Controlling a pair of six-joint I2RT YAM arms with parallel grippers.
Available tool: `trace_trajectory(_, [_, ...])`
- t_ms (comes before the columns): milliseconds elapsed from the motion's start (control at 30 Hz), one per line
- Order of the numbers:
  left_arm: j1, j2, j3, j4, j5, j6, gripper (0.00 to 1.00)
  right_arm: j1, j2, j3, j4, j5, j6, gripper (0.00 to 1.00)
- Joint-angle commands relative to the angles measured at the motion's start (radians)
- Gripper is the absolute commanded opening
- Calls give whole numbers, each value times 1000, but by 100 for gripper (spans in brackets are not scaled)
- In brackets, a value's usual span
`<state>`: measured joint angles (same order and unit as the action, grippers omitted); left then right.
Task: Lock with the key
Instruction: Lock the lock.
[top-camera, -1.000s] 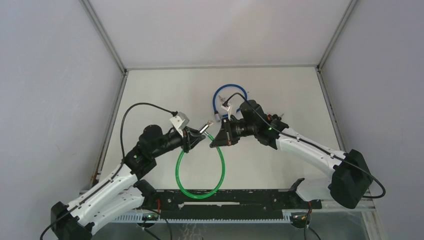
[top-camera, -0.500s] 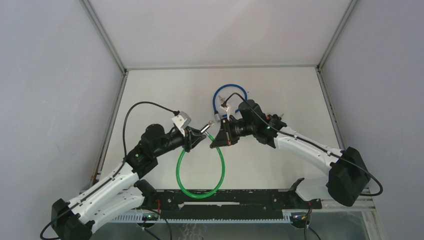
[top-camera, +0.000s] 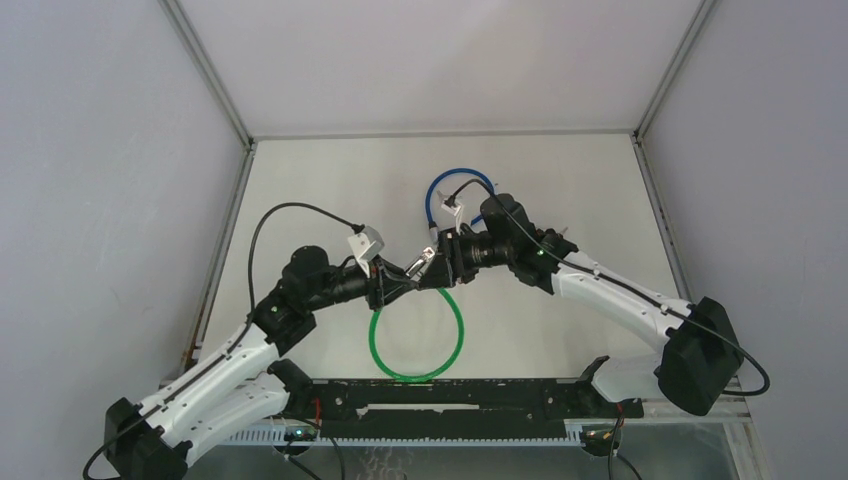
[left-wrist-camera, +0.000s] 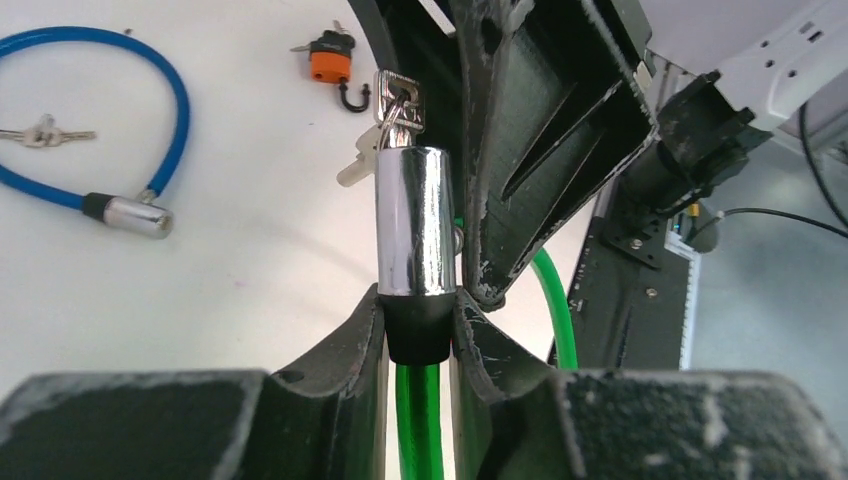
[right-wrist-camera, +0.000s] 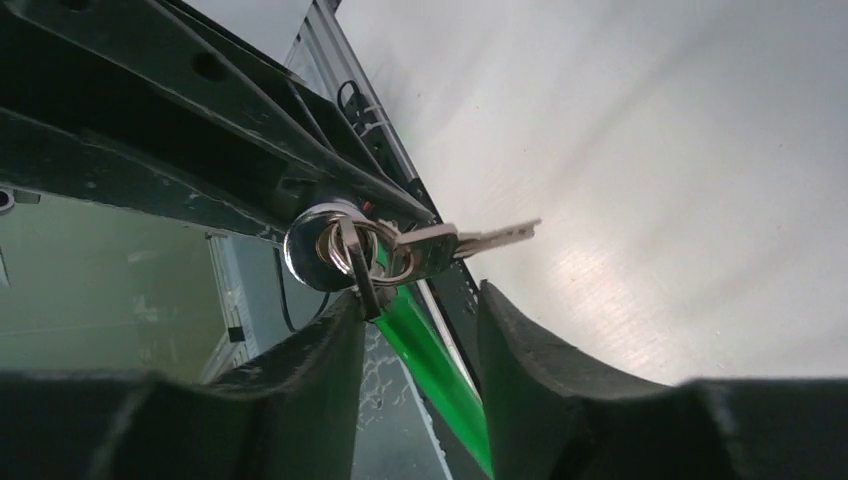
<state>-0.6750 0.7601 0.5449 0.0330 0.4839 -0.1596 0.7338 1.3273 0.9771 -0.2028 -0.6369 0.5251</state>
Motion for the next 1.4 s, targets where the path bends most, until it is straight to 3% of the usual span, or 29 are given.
trace_trajectory(0, [-12,18,41,-6,285,-72,0,-33,-64,77,166,107,3,54])
trace_trajectory(300, [28,48,59,-3,298,-76,0,-59,-95,63,47,57,-42,68])
trace_trajectory(733, [96,103,70,-25,208,-139,0,-136,-234,-11,-129,10,-155,71])
trace_trajectory(900, [107,97,67,-21,189,-170,0,-128,-302,-79,-48,-1,-244,66])
trace_trajectory(1100, [164,103,97,-27,82,-319,0,29,-464,-261,127,308,-423,66])
trace_trajectory(1367, [263,103,127,-125,-51,-543,0,166,-562,-357,233,514,-481,68])
